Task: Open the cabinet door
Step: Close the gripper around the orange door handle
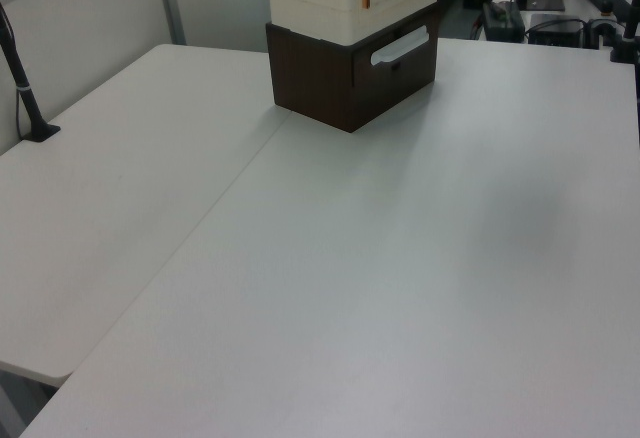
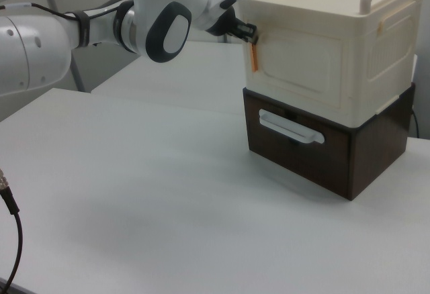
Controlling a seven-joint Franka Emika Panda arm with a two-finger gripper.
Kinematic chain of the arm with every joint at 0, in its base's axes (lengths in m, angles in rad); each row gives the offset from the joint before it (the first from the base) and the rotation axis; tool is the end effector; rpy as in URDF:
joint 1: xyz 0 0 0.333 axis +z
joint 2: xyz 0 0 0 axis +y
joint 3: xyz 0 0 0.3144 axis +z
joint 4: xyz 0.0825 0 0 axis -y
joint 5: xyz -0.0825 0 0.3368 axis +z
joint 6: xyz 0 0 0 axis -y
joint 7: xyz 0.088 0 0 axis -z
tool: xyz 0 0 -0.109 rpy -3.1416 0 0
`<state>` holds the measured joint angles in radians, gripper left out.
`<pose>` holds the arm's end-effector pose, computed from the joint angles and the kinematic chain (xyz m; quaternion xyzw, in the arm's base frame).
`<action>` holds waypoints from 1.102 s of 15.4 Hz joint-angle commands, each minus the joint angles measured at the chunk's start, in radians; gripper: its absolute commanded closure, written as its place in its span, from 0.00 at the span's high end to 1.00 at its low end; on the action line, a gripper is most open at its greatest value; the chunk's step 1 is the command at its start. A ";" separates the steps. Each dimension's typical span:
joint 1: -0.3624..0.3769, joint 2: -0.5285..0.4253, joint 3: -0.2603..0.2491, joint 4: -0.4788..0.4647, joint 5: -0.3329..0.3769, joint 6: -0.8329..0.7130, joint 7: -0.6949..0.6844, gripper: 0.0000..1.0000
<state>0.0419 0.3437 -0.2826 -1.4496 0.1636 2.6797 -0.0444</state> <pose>0.6548 -0.1277 0.6139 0.8934 -0.1106 0.4340 0.0363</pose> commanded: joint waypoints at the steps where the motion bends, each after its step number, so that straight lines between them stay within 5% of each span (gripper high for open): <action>1: -0.002 0.009 -0.004 0.008 -0.041 0.020 0.024 0.16; 10: -0.014 -0.006 -0.003 -0.015 -0.058 -0.004 0.017 0.16; 17: -0.030 -0.044 0.002 -0.015 -0.058 -0.174 -0.017 0.16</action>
<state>0.0414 0.3346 -0.2805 -1.4433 0.1299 2.6185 -0.0445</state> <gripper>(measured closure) 0.837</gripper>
